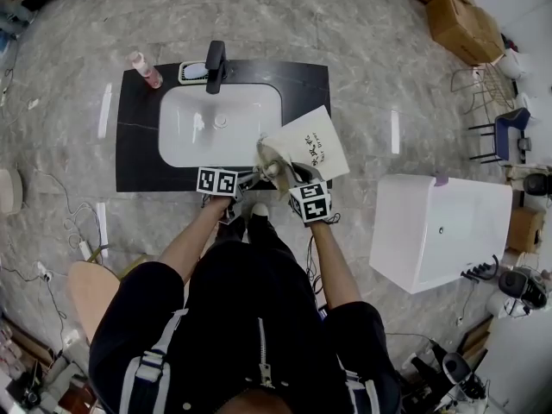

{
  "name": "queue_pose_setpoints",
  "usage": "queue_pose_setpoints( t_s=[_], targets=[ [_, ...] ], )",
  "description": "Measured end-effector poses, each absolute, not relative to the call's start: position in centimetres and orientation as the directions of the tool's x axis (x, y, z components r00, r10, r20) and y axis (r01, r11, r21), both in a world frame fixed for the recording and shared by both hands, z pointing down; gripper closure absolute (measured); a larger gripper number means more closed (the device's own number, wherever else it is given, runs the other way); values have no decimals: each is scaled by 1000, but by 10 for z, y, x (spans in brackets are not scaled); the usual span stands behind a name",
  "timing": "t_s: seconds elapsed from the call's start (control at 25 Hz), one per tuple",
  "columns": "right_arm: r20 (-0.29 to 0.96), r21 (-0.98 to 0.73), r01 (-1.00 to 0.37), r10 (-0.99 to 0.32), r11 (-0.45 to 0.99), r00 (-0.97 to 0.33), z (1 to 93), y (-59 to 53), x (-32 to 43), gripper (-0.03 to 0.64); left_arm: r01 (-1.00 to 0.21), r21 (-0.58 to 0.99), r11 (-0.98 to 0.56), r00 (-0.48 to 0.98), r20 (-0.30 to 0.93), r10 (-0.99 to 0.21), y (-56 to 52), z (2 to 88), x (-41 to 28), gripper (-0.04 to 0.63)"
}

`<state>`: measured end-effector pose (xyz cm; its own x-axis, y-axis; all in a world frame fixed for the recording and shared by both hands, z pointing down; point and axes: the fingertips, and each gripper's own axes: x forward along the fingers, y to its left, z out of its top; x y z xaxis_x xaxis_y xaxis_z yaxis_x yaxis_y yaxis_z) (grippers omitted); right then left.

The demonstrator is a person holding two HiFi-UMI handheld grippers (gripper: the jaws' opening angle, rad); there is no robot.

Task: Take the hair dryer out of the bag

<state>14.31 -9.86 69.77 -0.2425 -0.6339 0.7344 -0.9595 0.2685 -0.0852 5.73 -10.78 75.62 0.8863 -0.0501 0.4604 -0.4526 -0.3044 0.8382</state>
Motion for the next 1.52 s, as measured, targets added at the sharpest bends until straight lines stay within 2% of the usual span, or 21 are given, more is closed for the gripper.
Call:
queue_pose_setpoints(
  t_s=[1.2,1.52],
  targets=[
    [741,-76,-958,-627,278,-241,707,-98,145,580,-519,809,-278,849,524,-59,-95,776,-1,534],
    [742,-82,-956,-623,282,-247,710,-100,143,580,-546,755,-365,825,560,-75,-101,774,-5,529]
  ],
)
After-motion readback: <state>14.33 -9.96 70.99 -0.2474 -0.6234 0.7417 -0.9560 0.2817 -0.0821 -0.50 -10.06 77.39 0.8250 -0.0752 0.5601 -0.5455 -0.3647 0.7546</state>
